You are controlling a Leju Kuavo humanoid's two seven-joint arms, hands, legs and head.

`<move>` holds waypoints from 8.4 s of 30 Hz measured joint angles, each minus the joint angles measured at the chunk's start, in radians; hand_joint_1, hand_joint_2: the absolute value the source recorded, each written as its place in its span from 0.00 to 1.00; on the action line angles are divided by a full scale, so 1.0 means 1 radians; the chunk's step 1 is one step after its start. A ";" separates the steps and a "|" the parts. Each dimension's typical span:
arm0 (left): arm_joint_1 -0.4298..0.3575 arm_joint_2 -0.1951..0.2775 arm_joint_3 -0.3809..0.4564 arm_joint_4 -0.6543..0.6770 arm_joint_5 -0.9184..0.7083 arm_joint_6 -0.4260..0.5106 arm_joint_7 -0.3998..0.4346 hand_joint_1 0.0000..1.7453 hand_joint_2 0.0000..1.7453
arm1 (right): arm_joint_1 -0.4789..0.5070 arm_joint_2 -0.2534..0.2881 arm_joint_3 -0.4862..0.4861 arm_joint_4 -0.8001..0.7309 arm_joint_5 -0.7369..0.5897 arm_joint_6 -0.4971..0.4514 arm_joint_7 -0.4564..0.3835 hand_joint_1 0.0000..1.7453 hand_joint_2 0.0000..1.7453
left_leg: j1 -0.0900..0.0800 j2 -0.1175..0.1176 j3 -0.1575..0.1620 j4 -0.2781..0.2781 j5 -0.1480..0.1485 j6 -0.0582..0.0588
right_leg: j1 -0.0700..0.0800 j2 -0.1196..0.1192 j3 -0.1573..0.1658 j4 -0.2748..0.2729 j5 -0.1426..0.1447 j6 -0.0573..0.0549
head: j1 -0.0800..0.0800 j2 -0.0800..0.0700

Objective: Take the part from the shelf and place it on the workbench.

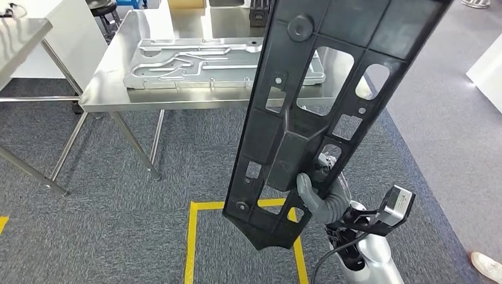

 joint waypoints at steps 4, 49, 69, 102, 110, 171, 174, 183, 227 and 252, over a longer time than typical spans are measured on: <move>-0.003 0.000 -0.004 0.000 -0.007 0.000 0.000 0.00 1.00 | 0.007 0.000 0.000 -0.001 0.004 0.000 -0.009 1.00 1.00 | 0.005 0.002 0.029 -0.011 0.009 0.014 | -0.005 -0.008 -0.069 0.137 -0.067 0.023 | 0.000 0.000; -0.005 -0.009 -0.023 0.005 -0.027 -0.014 -0.007 0.00 1.00 | 0.025 -0.008 -0.002 -0.011 0.028 0.005 -0.025 1.00 1.00 | 0.006 -0.006 0.062 0.158 -0.056 -0.036 | -0.006 -0.013 -0.120 -0.014 0.096 -0.031 | 0.001 0.000; -0.005 -0.016 -0.028 0.008 -0.092 -0.037 -0.043 0.00 1.00 | -0.851 -0.392 0.048 0.482 1.280 -0.376 0.137 1.00 1.00 | -0.001 -0.014 -0.080 0.019 0.074 0.019 | -0.010 -0.012 -0.172 0.280 -0.114 0.029 | 0.002 0.000; -0.007 -0.031 -0.058 0.008 -0.163 -0.028 -0.059 0.00 1.00 | -1.040 -0.410 0.311 1.240 1.213 -0.425 0.036 1.00 1.00 | 0.009 -0.004 -0.046 0.003 0.059 0.006 | -0.017 -0.017 -0.156 0.107 0.045 0.028 | 0.001 0.000; -0.010 -0.030 -0.058 0.008 -0.178 -0.027 -0.061 0.00 1.00 | -1.048 -0.294 0.359 1.259 1.207 -0.458 -0.003 1.00 1.00 | 0.006 -0.002 -0.081 0.085 0.004 -0.034 | -0.017 -0.016 -0.106 -0.016 0.087 -0.011 | 0.001 0.000; 0.009 -0.065 0.002 0.014 -0.220 -0.167 -0.096 0.00 0.00 | 0.147 -0.541 -0.680 0.315 1.287 -0.726 0.079 0.00 0.00 | -0.001 -0.015 -0.091 0.053 0.031 -0.022 | 0.003 -0.031 -0.024 -0.042 0.045 -0.025 | 0.003 0.000; 0.009 -0.071 0.000 0.015 -0.239 -0.174 -0.109 0.00 0.00 | 0.206 -0.344 -0.784 0.336 1.287 -0.745 -0.002 0.00 0.00 | 0.003 -0.007 -0.116 0.224 -0.107 -0.031 | 0.003 -0.033 -0.066 -0.042 0.076 -0.032 | 0.002 0.000; -0.008 -0.076 -0.032 0.015 -0.313 -0.169 -0.050 0.00 0.00 | 0.087 0.057 -1.220 1.192 0.963 -0.561 0.255 0.00 0.00 | -0.006 -0.003 0.156 -0.058 -0.061 -0.006 | 0.005 -0.022 -0.141 -0.030 0.160 -0.007 | 0.002 0.000; -0.016 -0.025 -0.187 0.015 -0.586 -0.110 0.167 0.00 0.00 | 0.019 0.253 -1.015 1.679 1.481 -0.550 0.701 0.00 0.00 | 0.005 0.028 -0.019 -0.014 0.053 -0.018 | -0.021 -0.018 0.014 -0.021 -0.006 0.030 | 0.001 0.000; -0.028 0.023 -0.206 0.015 -0.636 -0.136 -0.007 0.00 1.00 | -0.009 0.141 -1.067 1.680 1.351 -0.573 0.529 0.00 0.00 | -0.002 0.017 0.044 -0.063 0.019 0.020 | -0.006 -0.013 -0.208 0.269 -0.047 0.030 | 0.001 0.000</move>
